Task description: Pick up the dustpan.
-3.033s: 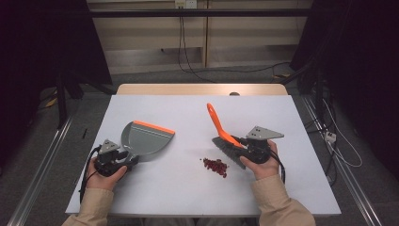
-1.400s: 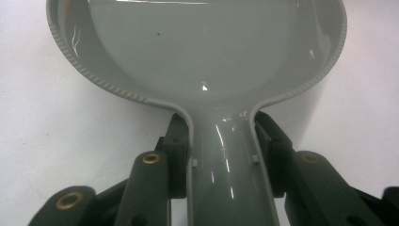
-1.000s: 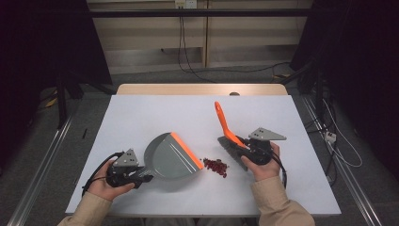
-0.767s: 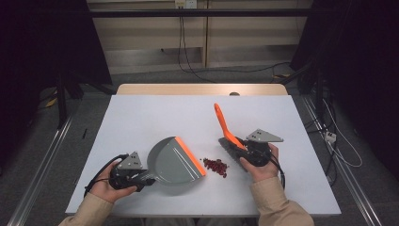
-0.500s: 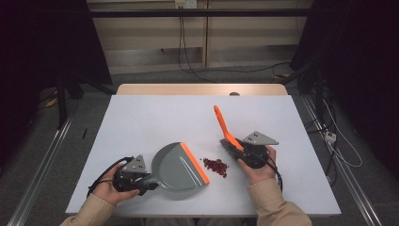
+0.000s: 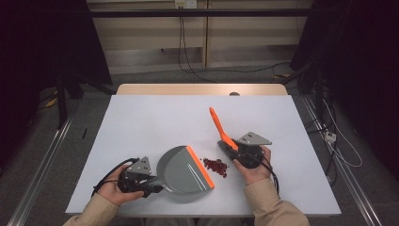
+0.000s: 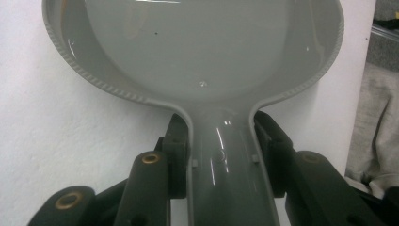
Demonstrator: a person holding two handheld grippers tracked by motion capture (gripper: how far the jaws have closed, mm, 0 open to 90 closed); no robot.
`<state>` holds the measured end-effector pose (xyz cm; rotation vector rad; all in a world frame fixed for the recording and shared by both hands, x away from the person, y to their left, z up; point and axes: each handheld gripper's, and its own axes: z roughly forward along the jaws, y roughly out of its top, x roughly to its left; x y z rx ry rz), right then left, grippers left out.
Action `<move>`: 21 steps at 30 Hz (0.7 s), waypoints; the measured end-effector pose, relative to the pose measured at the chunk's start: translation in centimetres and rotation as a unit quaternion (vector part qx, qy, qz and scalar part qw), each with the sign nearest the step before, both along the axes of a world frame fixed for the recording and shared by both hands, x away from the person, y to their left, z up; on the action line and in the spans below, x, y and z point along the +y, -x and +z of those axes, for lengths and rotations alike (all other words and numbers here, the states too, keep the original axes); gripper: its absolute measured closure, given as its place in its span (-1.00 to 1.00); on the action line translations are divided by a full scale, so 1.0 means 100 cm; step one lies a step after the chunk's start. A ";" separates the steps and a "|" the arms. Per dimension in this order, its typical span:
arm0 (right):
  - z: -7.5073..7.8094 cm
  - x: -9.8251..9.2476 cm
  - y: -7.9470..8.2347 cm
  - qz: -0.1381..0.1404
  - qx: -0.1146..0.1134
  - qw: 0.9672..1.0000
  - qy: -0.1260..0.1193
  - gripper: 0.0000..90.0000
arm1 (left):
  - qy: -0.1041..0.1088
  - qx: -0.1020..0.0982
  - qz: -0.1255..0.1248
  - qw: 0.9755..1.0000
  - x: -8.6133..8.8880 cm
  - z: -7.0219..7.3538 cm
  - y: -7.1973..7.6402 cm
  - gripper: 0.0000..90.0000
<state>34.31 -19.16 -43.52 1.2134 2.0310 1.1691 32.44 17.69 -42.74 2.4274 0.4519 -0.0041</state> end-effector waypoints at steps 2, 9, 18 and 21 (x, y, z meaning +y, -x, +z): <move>0.000 0.001 0.001 0.002 -0.004 1.000 0.006 0.58 | 0.004 0.001 -0.003 1.000 -0.002 -0.001 0.000 0.41; -0.002 0.001 0.001 0.005 0.000 1.000 0.010 0.48 | 0.016 0.008 0.004 1.000 -0.001 -0.004 0.001 0.40; 0.004 -0.006 0.008 -0.004 0.008 1.000 0.015 0.49 | 0.018 0.013 0.003 1.000 -0.001 -0.004 0.001 0.39; 0.005 -0.008 0.011 -0.003 0.010 1.000 0.013 0.58 | 0.011 0.009 -0.004 1.000 0.000 -0.004 0.000 0.39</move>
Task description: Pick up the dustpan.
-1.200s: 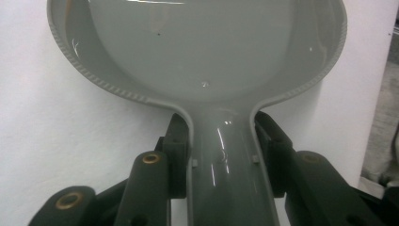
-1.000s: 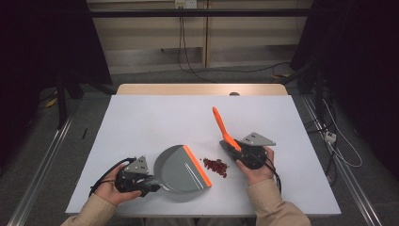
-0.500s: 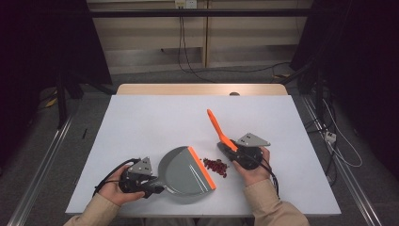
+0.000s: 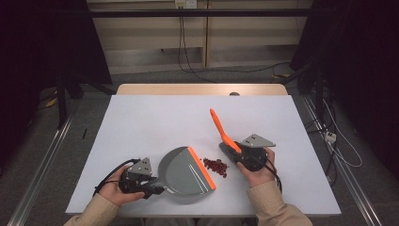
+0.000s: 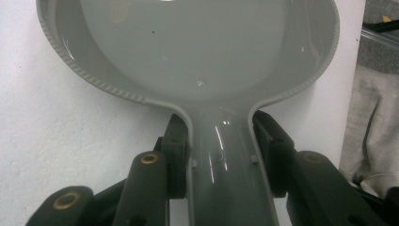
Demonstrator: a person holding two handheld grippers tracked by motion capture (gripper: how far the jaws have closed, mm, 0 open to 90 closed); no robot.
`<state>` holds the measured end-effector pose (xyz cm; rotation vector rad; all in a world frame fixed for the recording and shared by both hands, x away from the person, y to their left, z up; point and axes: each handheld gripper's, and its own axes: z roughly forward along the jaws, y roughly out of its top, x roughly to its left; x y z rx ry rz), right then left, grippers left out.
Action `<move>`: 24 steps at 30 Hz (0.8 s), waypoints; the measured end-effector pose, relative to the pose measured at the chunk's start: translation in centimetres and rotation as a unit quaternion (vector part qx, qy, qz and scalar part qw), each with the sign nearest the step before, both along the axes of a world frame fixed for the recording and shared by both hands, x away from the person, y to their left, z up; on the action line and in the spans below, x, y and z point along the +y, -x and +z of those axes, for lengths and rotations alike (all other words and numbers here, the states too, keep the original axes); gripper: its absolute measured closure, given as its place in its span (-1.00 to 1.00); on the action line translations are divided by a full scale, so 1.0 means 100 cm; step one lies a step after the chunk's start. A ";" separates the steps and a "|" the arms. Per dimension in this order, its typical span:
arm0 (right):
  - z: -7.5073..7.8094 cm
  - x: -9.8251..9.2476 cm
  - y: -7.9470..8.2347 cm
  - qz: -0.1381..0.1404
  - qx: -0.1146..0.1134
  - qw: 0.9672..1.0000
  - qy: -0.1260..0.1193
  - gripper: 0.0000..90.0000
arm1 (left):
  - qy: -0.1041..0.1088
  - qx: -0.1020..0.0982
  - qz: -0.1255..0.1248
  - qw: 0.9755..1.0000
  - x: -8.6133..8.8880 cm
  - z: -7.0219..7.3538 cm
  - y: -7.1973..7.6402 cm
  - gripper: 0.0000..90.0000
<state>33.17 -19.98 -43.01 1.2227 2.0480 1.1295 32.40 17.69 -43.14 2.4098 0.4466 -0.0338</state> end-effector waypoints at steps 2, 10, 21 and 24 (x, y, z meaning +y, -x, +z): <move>0.000 0.000 0.002 -0.008 0.000 1.000 0.000 0.58 | 0.014 0.006 0.017 1.000 -0.001 -0.001 0.002 0.36; -0.001 0.017 0.005 -0.014 -0.004 1.000 0.003 0.59 | 0.013 0.003 0.012 1.000 0.002 -0.001 0.002 0.28; -0.003 0.031 0.013 -0.026 -0.018 0.999 0.013 0.59 | 0.005 0.013 0.018 1.000 0.000 0.000 0.002 0.38; -0.003 0.035 0.014 -0.025 -0.020 0.999 0.015 0.59 | 0.001 0.013 0.012 1.000 -0.002 0.001 0.002 0.38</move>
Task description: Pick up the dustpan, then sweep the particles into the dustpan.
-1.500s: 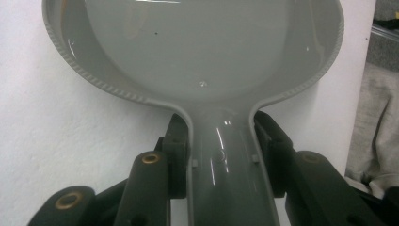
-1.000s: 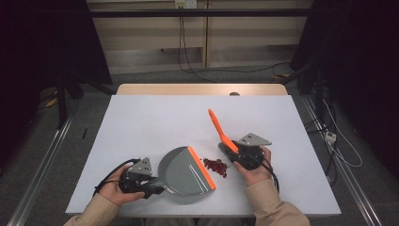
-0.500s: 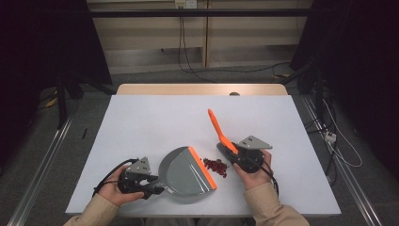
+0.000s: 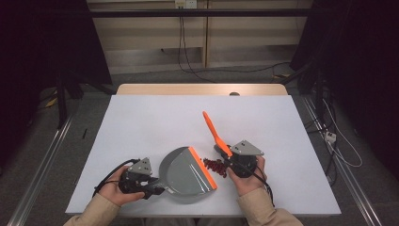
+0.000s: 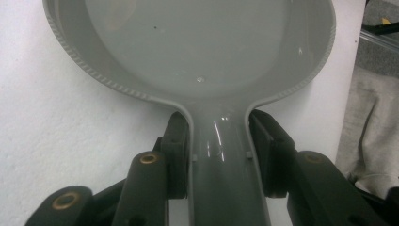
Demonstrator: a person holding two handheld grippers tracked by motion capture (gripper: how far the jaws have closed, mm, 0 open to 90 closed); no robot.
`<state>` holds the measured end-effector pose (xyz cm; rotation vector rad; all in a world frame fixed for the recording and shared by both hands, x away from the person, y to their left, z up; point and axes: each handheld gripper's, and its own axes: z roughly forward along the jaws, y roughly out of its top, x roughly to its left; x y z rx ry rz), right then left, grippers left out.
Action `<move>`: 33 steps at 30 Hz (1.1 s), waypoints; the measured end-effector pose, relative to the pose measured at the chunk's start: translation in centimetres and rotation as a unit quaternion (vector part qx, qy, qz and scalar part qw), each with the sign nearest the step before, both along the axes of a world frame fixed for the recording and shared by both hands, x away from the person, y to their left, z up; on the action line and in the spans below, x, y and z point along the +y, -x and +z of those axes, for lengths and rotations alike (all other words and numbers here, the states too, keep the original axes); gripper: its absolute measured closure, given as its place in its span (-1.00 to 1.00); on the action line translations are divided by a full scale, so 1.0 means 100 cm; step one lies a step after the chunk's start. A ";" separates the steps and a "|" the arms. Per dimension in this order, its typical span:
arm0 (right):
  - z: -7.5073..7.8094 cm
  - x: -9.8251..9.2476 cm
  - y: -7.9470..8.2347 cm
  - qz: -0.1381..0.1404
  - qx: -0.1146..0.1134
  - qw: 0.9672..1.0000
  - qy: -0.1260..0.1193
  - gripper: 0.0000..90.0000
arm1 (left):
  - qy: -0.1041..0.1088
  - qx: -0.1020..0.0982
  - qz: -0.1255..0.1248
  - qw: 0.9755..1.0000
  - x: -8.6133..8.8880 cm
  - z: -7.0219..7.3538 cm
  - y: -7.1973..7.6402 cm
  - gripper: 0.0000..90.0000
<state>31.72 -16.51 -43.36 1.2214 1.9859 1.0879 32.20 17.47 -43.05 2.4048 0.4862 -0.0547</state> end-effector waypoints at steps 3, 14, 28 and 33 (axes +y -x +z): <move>0.000 0.003 0.001 -0.001 -0.002 1.000 0.003 0.59 | -0.003 0.002 -0.007 1.000 -0.002 0.000 0.001 0.38; -0.001 0.006 0.004 -0.004 -0.006 1.000 -0.001 0.59 | 0.006 0.002 -0.007 1.000 -0.002 -0.001 0.000 0.39; -0.002 0.012 0.005 -0.011 -0.001 1.000 -0.024 0.59 | -0.002 0.000 -0.006 1.000 -0.004 0.001 0.000 0.39; -0.002 0.016 0.005 -0.009 -0.001 1.000 -0.025 0.59 | 0.003 0.001 -0.009 1.000 -0.005 0.000 0.000 0.39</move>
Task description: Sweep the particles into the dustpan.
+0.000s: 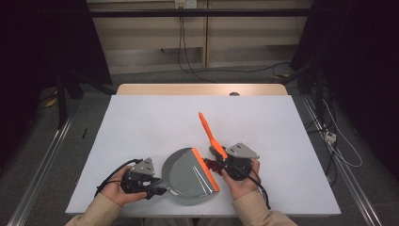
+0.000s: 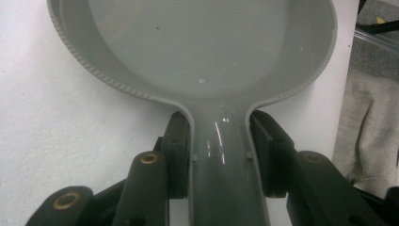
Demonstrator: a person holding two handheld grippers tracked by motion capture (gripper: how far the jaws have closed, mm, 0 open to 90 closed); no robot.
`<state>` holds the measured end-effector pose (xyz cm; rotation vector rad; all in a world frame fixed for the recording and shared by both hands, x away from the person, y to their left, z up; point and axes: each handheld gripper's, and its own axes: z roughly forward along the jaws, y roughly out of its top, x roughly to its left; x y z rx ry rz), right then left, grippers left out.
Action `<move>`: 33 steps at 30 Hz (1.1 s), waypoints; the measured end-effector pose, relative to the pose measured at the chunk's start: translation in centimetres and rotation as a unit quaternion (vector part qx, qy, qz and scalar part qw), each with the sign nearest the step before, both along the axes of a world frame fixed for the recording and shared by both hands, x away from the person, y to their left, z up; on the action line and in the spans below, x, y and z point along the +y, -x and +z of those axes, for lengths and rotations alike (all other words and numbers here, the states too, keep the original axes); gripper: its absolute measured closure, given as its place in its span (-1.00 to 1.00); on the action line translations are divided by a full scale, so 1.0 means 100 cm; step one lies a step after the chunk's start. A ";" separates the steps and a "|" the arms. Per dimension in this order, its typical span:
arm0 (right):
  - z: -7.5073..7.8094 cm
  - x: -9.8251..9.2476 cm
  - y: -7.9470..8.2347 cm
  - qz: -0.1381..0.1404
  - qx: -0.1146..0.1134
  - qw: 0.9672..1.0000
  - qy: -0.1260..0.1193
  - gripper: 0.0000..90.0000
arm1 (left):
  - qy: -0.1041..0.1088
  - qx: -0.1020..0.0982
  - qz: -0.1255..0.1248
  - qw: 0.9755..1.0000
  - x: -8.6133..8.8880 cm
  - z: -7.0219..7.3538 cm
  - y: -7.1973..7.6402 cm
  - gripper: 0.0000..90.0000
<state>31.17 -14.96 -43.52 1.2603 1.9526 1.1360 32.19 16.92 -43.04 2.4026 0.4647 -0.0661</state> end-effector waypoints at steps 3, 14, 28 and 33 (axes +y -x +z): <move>0.000 0.002 0.000 0.000 -0.001 1.000 0.000 0.59 | 0.000 0.001 0.000 1.000 0.000 0.000 0.000 0.39; -0.001 0.006 0.002 -0.003 0.000 1.000 -0.012 0.59 | 0.005 0.009 -0.002 1.000 -0.005 -0.001 -0.002 0.39; -0.003 0.023 0.005 0.000 0.000 0.999 -0.039 0.59 | -0.001 0.012 -0.005 1.000 -0.008 0.000 -0.003 0.39; -0.003 0.031 0.006 0.003 -0.004 0.999 -0.033 0.59 | -0.005 0.010 0.003 1.000 -0.008 0.000 -0.002 0.39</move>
